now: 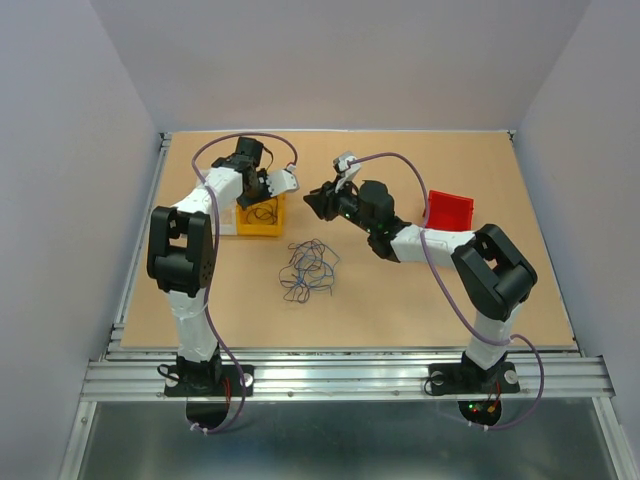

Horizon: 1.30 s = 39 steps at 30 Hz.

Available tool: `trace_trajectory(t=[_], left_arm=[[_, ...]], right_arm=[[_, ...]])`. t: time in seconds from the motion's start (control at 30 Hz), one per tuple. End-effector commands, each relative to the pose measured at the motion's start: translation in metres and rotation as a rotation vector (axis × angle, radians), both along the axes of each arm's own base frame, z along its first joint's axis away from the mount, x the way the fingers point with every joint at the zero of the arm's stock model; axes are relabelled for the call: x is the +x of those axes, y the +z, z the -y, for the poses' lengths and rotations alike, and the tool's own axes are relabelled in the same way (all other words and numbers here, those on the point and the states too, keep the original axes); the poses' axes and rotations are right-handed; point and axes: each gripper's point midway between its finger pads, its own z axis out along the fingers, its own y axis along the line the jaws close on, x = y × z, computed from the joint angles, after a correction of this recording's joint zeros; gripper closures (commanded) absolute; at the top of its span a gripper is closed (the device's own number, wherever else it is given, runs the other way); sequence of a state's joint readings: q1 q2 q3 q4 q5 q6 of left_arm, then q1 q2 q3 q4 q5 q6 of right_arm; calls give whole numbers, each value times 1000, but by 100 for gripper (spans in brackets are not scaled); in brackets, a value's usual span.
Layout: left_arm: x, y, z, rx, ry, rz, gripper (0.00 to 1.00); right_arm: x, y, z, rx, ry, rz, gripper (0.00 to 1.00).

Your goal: Untangle the cables

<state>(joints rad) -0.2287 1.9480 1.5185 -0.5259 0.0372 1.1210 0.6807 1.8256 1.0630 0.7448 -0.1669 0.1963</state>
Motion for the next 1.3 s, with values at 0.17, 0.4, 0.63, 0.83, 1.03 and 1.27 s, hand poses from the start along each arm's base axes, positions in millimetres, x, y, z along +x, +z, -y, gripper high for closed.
trace_trajectory(t=[0.17, 0.4, 0.63, 0.83, 1.03, 1.27], left_arm=[[5, 56, 21, -162, 0, 50, 100], [1, 76, 11, -247, -18, 66, 100], [-10, 92, -10, -425, -117, 42, 100], [-16, 87, -33, -531, -155, -20, 100], [-8, 83, -55, -543, -128, -9, 100], [3, 62, -74, -470, -50, 13, 100]], right_arm=[[-1, 30, 2, 69, 13, 65, 66], [-2, 31, 1, 72, 17, 64, 66], [-3, 32, 1, 71, 21, 66, 66], [-2, 29, 0, 70, 24, 60, 66], [-2, 29, -1, 72, 29, 58, 66], [-2, 28, -2, 72, 32, 56, 66]])
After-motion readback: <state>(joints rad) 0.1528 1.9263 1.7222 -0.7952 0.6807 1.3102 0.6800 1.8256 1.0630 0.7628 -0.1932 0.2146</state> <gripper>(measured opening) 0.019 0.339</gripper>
